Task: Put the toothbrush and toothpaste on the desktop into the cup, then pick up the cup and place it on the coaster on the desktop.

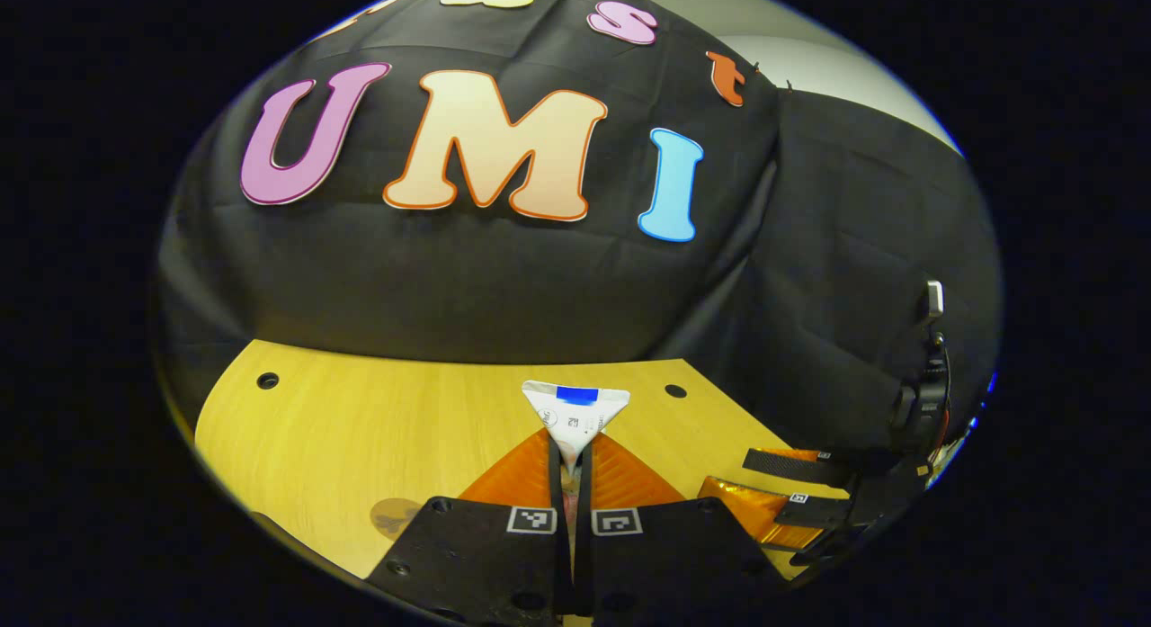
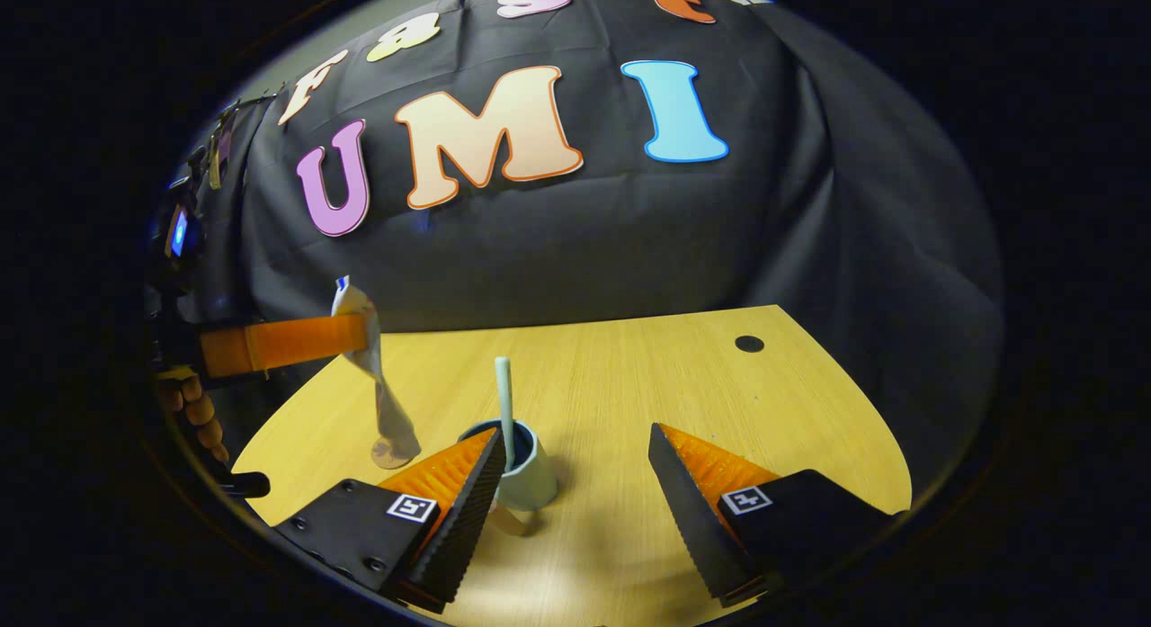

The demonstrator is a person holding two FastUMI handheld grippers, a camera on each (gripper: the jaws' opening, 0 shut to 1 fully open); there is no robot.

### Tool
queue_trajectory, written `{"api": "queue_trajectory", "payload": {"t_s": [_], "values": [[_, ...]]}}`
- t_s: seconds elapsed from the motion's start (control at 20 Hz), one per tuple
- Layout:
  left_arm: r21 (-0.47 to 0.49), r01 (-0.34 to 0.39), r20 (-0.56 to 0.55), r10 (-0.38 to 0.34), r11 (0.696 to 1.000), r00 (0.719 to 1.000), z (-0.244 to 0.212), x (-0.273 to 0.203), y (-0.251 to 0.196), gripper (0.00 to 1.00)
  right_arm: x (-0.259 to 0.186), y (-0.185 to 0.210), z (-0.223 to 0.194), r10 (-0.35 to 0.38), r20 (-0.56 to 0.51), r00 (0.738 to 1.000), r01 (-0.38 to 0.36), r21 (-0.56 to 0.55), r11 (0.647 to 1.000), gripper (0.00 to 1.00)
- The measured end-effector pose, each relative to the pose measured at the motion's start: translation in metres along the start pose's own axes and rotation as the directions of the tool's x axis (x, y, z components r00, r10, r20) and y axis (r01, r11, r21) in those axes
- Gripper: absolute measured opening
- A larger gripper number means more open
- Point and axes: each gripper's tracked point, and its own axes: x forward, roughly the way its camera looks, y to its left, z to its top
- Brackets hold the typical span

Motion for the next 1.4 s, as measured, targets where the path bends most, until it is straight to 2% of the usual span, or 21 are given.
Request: {"api": "queue_trajectory", "payload": {"t_s": [0.1, 0.15, 0.3, 0.45, 0.5, 0.6, 0.65, 0.7, 0.75, 0.8, 0.9, 0.95, 1.0, 1.05, 1.1, 1.15, 1.25, 1.4], "values": [[-0.005, 0.023, 0.0, -0.023, 1.0, 1.0, -0.003, 0.016, -0.008, 0.0, -0.006, -0.009, -0.003, -0.02, -0.002, 1.0, 0.02, 0.006, 1.0, 0.96], [-0.012, 0.032, -0.011, -0.032, 0.999, 0.999, -0.006, 0.022, -0.011, 0.0, -0.009, -0.013, -0.003, -0.029, -0.002, 1.0, 0.029, 0.009, 1.0, 0.99], [-0.039, 0.042, -0.042, -0.044, 0.998, 0.998, -0.019, 0.035, -0.019, 0.0, -0.014, -0.025, -0.004, -0.051, -0.005, 0.999, 0.051, 0.016, 0.999, 0.99], [-0.067, 0.028, -0.061, -0.033, 0.997, 0.998, -0.031, 0.045, -0.017, 0.0, -0.019, -0.034, -0.007, -0.065, -0.012, 0.998, 0.066, 0.021, 0.998, 0.99], [-0.074, 0.02, -0.066, -0.025, 0.997, 0.997, -0.037, 0.047, -0.017, 0.0, -0.018, -0.037, -0.007, -0.068, -0.015, 0.998, 0.068, 0.022, 0.997, 0.95], [-0.076, 0.009, -0.081, -0.015, 0.997, 0.997, -0.044, 0.05, -0.018, 0.01, -0.017, -0.039, -0.008, -0.067, -0.019, 0.998, 0.067, 0.023, 0.997, 0.98], [-0.072, 0.006, -0.089, -0.013, 0.997, 0.996, -0.048, 0.052, -0.018, 0.02, -0.018, -0.039, -0.008, -0.063, -0.021, 0.998, 0.063, 0.023, 0.998, 0.95], [-0.067, 0.001, -0.098, -0.008, 0.998, 0.995, -0.052, 0.052, -0.018, 0.03, -0.018, -0.039, -0.008, -0.059, -0.023, 0.998, 0.059, 0.023, 0.998, 0.98], [-0.064, -0.001, -0.101, -0.005, 0.998, 0.995, -0.058, 0.049, -0.022, 0.07, -0.018, -0.039, -0.008, -0.056, -0.025, 0.998, 0.056, 0.023, 0.998, 0.98], [-0.065, -0.011, -0.105, 0.004, 0.998, 0.994, -0.061, 0.046, -0.023, 0.07, -0.017, -0.04, -0.008, -0.052, -0.025, 0.998, 0.053, 0.021, 0.998, 0.95], [-0.078, -0.026, -0.102, 0.018, 0.997, 0.995, -0.068, 0.036, -0.025, 0.23, -0.015, -0.039, -0.005, -0.036, -0.023, 0.999, 0.036, 0.014, 0.999, 0.99], [-0.073, -0.042, -0.093, 0.035, 0.996, 0.995, -0.067, 0.031, -0.022, 0.39, -0.013, -0.036, -0.003, -0.024, -0.024, 0.999, 0.024, 0.01, 1.0, 0.99], [-0.063, -0.063, -0.081, 0.058, 0.996, 0.995, -0.065, 0.028, -0.02, 0.41, -0.01, -0.033, -0.001, -0.011, -0.028, 1.0, 0.012, 0.005, 1.0, 0.98], [-0.048, -0.084, -0.074, 0.08, 0.995, 0.994, -0.064, 0.025, -0.017, 0.6, -0.007, -0.031, -0.002, -0.001, -0.03, 1.0, 0.001, -0.001, 1.0, 0.99], [-0.033, -0.099, -0.063, 0.097, 0.995, 0.993, -0.063, 0.02, -0.015, 0.65, -0.007, -0.028, -0.001, 0.014, -0.032, 0.999, -0.014, -0.005, 1.0, 0.95], [-0.02, -0.116, -0.056, 0.115, 0.993, 0.992, -0.063, 0.015, -0.012, 0.75, -0.006, -0.023, 0.001, 0.032, -0.035, 0.999, -0.033, -0.009, 0.999, 0.99], [-0.008, -0.161, -0.044, 0.16, 0.987, 0.986, -0.061, 0.004, -0.003, 0.84, -0.002, -0.013, 0.002, 0.067, -0.041, 0.997, -0.068, -0.022, 0.997, 0.99], [-0.011, -0.238, 0.003, 0.238, 0.971, 0.971, -0.049, -0.021, 0.014, 0.89, -0.002, 0.003, 0.002, 0.128, -0.075, 0.989, -0.131, -0.036, 0.991, 0.98]]}}
